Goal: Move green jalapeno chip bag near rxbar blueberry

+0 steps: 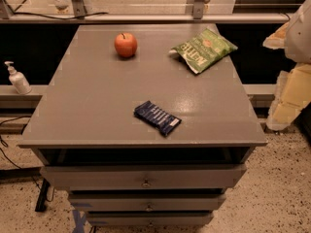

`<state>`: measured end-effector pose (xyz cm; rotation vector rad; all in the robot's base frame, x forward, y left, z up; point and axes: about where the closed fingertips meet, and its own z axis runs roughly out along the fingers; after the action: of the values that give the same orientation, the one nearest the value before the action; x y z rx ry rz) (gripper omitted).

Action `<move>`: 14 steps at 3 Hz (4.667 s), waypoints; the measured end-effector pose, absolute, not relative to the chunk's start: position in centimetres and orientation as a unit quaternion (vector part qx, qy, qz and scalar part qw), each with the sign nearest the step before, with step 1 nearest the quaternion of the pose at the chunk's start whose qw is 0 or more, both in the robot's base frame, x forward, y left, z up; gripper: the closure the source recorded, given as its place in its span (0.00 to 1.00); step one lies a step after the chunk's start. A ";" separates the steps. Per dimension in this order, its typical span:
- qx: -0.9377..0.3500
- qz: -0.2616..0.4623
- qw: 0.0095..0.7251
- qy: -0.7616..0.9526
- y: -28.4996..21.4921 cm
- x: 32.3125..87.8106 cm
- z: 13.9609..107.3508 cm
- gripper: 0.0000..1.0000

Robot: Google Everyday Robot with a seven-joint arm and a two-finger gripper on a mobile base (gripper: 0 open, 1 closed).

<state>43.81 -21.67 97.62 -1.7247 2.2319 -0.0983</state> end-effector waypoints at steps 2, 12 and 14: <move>-0.587 -0.033 0.190 0.786 -22.8 45.2 98.2 0.00; -0.281 0.190 0.481 0.808 -25.2 76.8 86.5 0.89; -0.365 0.221 0.460 0.778 -20.9 67.3 92.9 1.00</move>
Offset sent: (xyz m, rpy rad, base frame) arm 0.0373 -0.0328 0.0097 0.1231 -0.1070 -0.0776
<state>67.34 -20.87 92.87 -0.8986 1.9160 0.5445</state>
